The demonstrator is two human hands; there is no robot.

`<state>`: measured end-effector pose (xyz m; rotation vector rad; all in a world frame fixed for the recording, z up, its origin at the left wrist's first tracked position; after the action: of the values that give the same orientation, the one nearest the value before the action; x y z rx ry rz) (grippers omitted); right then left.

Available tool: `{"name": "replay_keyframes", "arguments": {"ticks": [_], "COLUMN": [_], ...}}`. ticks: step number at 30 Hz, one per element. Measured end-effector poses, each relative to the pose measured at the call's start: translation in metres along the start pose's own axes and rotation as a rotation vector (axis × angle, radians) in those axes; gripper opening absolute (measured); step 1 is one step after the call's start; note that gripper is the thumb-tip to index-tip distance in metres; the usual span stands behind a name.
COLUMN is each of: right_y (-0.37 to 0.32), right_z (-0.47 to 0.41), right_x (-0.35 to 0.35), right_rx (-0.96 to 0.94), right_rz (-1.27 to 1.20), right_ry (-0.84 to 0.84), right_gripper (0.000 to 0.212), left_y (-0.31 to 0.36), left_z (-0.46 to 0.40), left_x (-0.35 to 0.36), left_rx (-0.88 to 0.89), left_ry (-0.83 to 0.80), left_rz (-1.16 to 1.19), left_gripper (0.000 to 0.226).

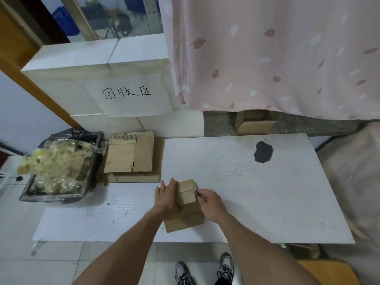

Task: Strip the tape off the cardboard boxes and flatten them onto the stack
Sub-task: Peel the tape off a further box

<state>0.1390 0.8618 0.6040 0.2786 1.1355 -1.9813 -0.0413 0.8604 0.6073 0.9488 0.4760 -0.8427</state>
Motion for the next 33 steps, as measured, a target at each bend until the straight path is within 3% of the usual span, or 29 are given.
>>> {"name": "replay_keyframes", "arguments": {"ticks": [12, 27, 33], "right_y": [-0.004, -0.02, -0.034], "right_z": [-0.004, 0.011, 0.018], "right_x": [-0.016, -0.015, -0.011], "right_rx": [-0.091, -0.128, -0.121], "right_rz": [0.128, 0.233, 0.308], "right_ry": [0.123, 0.186, 0.204], "right_gripper": [0.026, 0.025, 0.026], "left_y": [-0.002, -0.012, -0.015], "left_z": [-0.006, 0.003, 0.021], "left_x": [0.001, -0.002, -0.002], "left_rx": [0.063, 0.065, 0.077], "left_ry": [0.049, 0.061, 0.11], "left_rz": [0.012, 0.167, 0.228], "left_gripper": [0.066, 0.087, 0.084]}}
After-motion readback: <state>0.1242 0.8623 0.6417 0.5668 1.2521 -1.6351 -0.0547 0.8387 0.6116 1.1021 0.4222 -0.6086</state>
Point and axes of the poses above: each hand's wrist, its own z-axis away from the middle knuckle, its own x-axis out of the palm, y = z × x, the point moved 3 cm from there along -z, towards the middle knuckle, and after that the axes turned 12 degrees about z, right-handed, at the moved point
